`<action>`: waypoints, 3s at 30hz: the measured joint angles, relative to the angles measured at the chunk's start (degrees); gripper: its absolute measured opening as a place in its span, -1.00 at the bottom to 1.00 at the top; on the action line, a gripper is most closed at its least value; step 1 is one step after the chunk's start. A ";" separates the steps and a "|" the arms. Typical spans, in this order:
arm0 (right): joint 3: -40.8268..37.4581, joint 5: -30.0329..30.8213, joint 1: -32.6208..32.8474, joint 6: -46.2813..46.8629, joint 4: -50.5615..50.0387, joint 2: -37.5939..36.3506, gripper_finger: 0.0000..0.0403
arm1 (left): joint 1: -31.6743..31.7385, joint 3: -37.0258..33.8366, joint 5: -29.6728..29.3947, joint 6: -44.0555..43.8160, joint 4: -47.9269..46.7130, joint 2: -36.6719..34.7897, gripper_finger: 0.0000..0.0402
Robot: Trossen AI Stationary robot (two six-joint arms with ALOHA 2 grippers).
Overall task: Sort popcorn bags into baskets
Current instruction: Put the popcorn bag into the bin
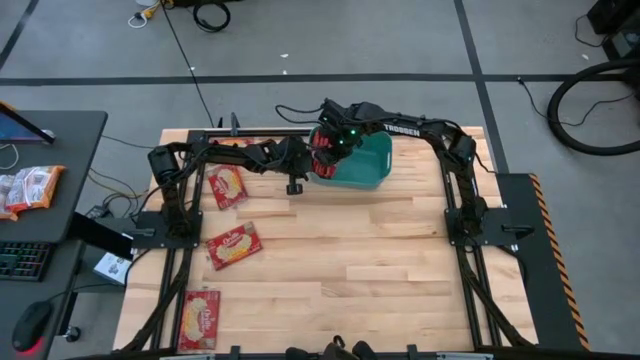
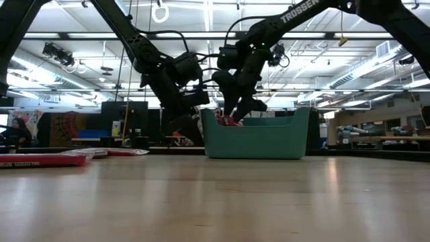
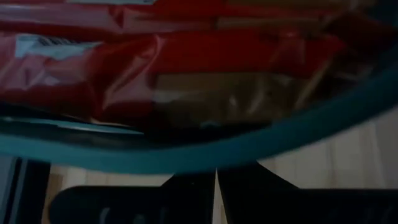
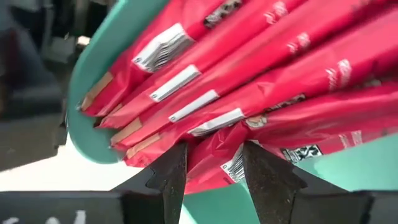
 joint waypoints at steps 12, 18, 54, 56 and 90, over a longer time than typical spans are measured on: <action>-0.46 1.70 2.56 -26.57 0.76 -0.52 -0.20 | -2.48 -0.05 4.13 -0.34 -2.83 -0.39 -0.90; -2.17 0.46 2.08 -29.31 2.50 -0.72 -0.20 | -3.98 -0.04 -0.23 -0.25 -3.37 -0.41 -0.90; -0.23 14.39 -5.00 -60.32 -2.73 -5.07 -0.22 | 4.11 0.00 -8.43 -4.38 -9.27 -8.11 -0.90; -2.74 17.12 -6.98 -62.42 -1.82 -4.96 -0.22 | 4.02 0.00 -8.41 -6.03 -9.24 -8.09 -0.90; -24.72 17.28 -2.60 -59.59 11.47 -6.28 -0.22 | 0.31 -0.09 -5.85 -14.99 11.08 2.95 -0.90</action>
